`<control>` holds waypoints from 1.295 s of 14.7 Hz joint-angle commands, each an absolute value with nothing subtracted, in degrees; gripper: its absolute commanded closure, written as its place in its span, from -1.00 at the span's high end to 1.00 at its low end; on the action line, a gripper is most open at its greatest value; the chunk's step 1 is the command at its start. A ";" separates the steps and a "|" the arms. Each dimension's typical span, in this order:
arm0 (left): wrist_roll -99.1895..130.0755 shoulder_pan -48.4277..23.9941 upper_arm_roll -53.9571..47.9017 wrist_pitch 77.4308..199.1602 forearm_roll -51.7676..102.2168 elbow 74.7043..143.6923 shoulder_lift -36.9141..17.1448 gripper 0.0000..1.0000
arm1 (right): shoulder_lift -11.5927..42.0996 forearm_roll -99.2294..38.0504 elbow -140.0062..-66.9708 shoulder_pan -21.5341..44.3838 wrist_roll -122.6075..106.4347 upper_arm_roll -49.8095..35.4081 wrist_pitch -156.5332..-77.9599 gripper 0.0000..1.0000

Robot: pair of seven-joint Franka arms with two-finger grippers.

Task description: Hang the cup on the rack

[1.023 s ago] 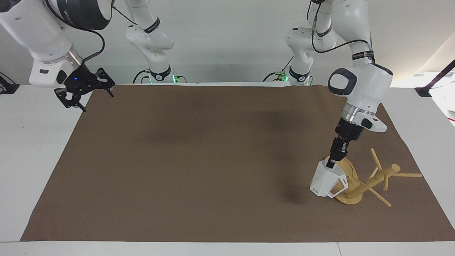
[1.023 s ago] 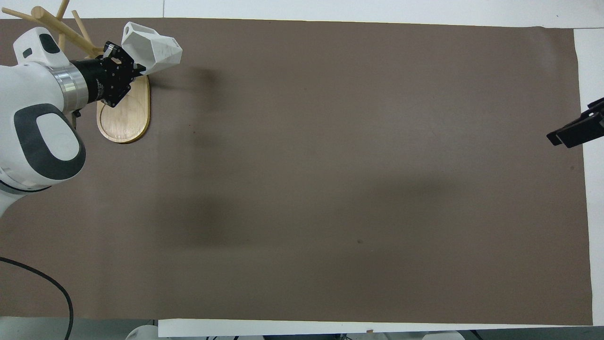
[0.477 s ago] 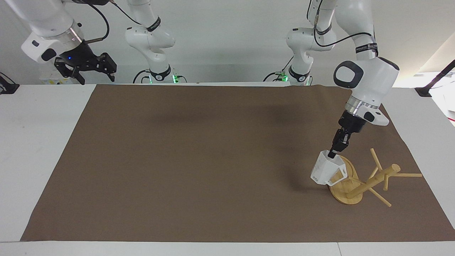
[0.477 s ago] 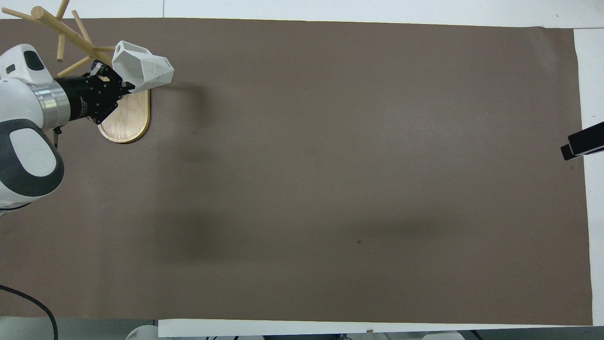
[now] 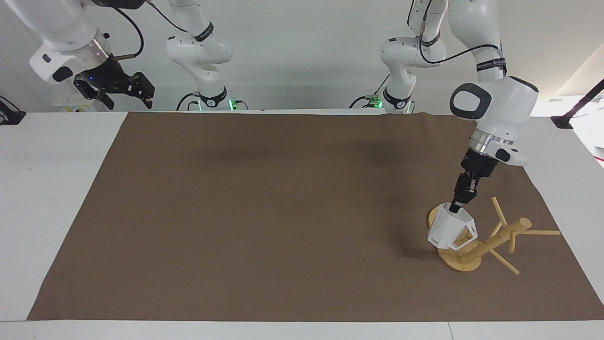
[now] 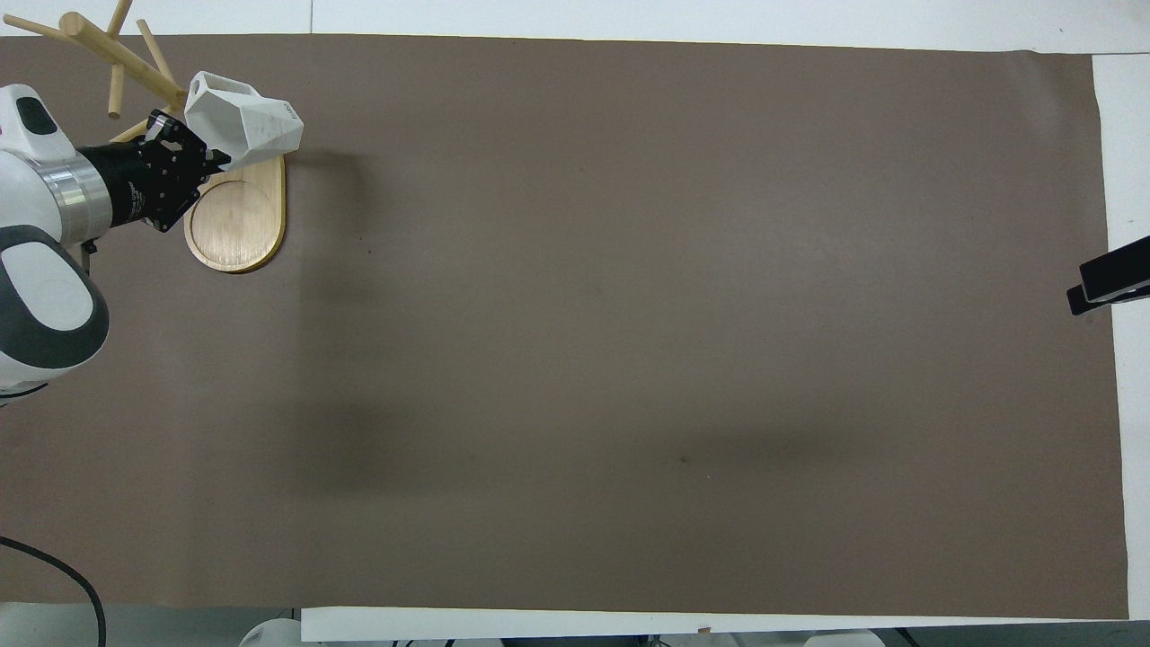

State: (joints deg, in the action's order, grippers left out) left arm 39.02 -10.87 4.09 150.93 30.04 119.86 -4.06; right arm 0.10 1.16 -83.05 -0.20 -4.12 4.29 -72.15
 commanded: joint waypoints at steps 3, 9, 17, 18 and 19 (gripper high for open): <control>29.90 -8.88 3.95 152.23 30.85 120.76 -3.96 0.98 | -1.06 2.20 -85.43 0.18 -2.46 4.57 -72.07 1.00; 29.27 -4.40 4.13 130.74 25.18 120.33 5.70 0.99 | -0.97 1.32 -86.22 -1.49 -2.90 4.75 -72.60 1.00; 4.69 -8.09 3.34 95.13 -4.66 104.87 5.80 0.99 | -0.97 1.23 -86.31 -0.97 -2.90 4.66 -72.51 1.00; 4.05 -8.17 3.34 94.05 -4.75 104.16 5.80 0.99 | -0.97 1.23 -86.31 -0.97 -2.90 4.66 -72.51 1.00; 3.61 -8.17 3.34 93.52 -5.01 103.89 5.97 0.99 | -0.97 1.23 -86.31 -0.97 -2.90 4.66 -72.51 1.00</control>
